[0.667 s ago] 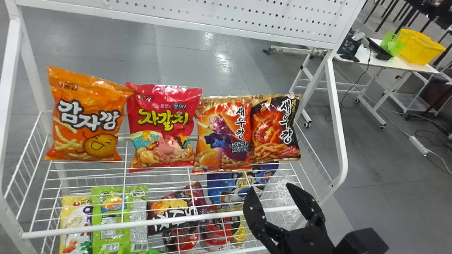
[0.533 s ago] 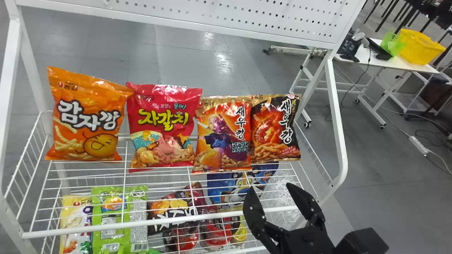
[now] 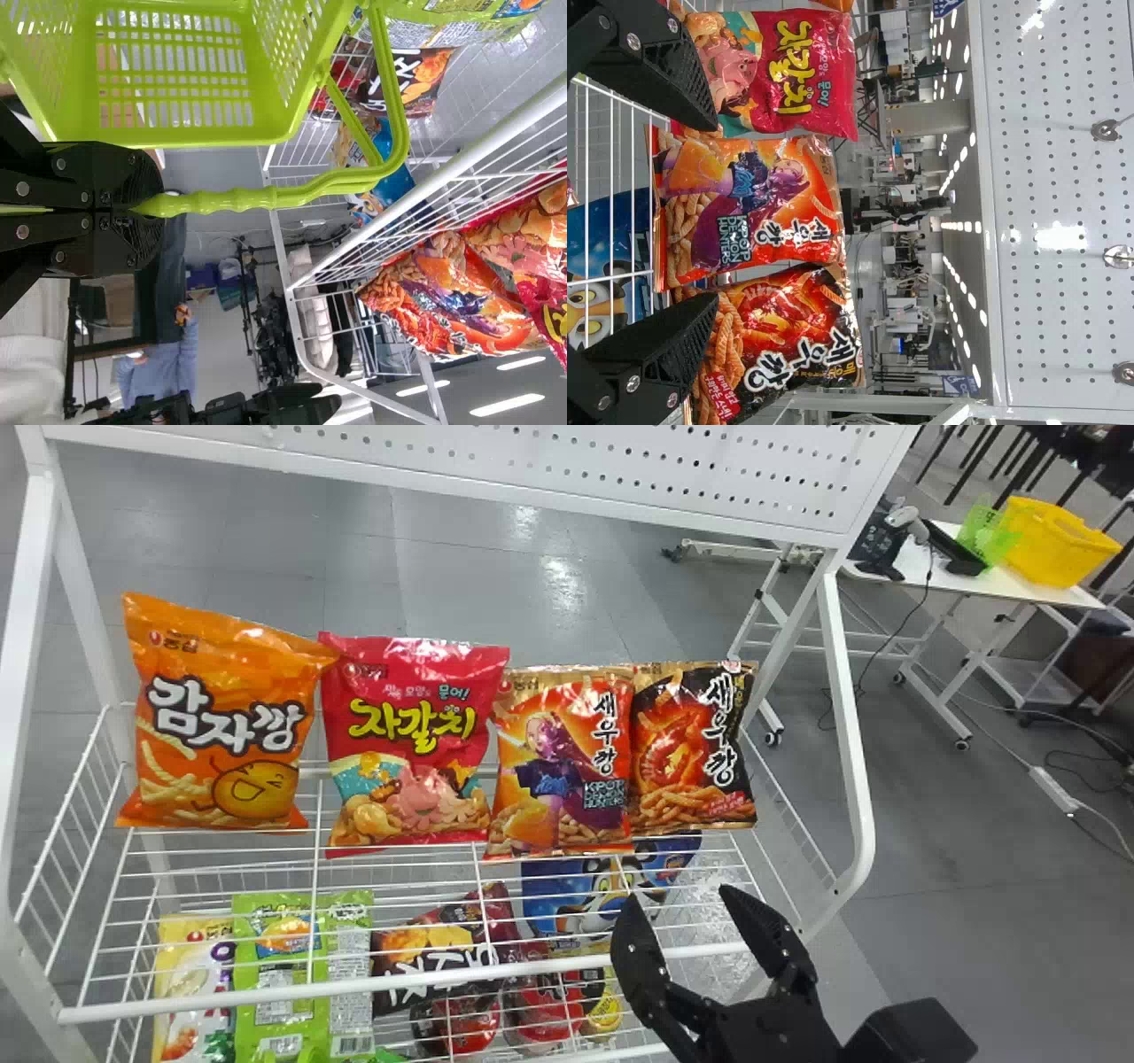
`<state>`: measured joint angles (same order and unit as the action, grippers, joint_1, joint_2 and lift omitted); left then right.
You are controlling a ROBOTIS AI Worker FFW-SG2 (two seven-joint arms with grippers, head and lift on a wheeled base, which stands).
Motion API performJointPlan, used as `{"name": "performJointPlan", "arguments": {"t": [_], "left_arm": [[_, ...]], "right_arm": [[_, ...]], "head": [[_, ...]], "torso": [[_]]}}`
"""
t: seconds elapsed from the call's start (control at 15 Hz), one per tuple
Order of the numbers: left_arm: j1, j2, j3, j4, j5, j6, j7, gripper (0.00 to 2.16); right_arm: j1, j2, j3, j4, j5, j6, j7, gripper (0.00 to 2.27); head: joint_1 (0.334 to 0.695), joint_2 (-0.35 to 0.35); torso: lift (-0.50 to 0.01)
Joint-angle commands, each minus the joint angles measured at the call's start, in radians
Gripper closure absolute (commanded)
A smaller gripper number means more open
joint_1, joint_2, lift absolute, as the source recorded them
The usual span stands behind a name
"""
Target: Hold basket handle with left hand then pick Jagalchi snack with right hand and place into basket
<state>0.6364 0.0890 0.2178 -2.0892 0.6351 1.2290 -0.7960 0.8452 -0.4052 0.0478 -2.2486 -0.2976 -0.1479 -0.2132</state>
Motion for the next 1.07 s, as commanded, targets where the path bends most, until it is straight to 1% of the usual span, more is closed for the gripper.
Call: {"name": "performJointPlan", "arguments": {"t": [0.0,0.2,0.4,0.47,0.6,0.73,0.8,1.0], "left_arm": [[0.000,0.000,0.000,0.000,0.000,0.001,0.000,1.96],[0.000,0.000,-0.003,-0.002,-0.002,0.001,-0.002,1.96],[0.000,0.000,-0.006,-0.003,-0.003,0.004,-0.002,1.96],[0.002,0.002,-0.008,-0.003,-0.003,0.010,-0.006,1.96],[0.000,0.008,-0.011,-0.008,-0.008,0.016,-0.008,1.96],[-0.018,0.020,-0.032,-0.008,-0.032,0.034,-0.005,1.96],[-0.020,0.025,-0.037,-0.003,-0.034,0.034,-0.006,1.96],[-0.011,0.028,-0.034,-0.006,-0.034,0.044,-0.009,1.96]], "right_arm": [[-0.002,0.000,0.001,0.001,0.000,0.006,0.000,0.14],[-0.023,0.003,0.021,0.001,0.002,0.028,0.000,0.14],[-0.110,0.019,0.073,0.003,0.020,0.169,0.000,0.14],[-0.152,0.026,0.104,0.004,0.034,0.218,-0.002,0.14],[-0.229,0.062,0.162,0.023,0.083,0.279,-0.009,0.14],[-0.279,0.108,0.198,0.044,0.140,0.288,-0.028,0.14],[-0.302,0.117,0.208,0.057,0.150,0.298,-0.035,0.14],[-0.431,0.134,0.267,0.164,0.161,0.304,-0.052,0.14]], "head": [[0.695,-0.342],[0.695,-0.339],[0.695,-0.323],[0.695,-0.300],[0.695,-0.263],[0.695,-0.213],[0.695,-0.181],[0.695,-0.152]], "torso": [[-0.010],[-0.010],[-0.010],[-0.010],[-0.010],[-0.010],[-0.010],[-0.010]]}}
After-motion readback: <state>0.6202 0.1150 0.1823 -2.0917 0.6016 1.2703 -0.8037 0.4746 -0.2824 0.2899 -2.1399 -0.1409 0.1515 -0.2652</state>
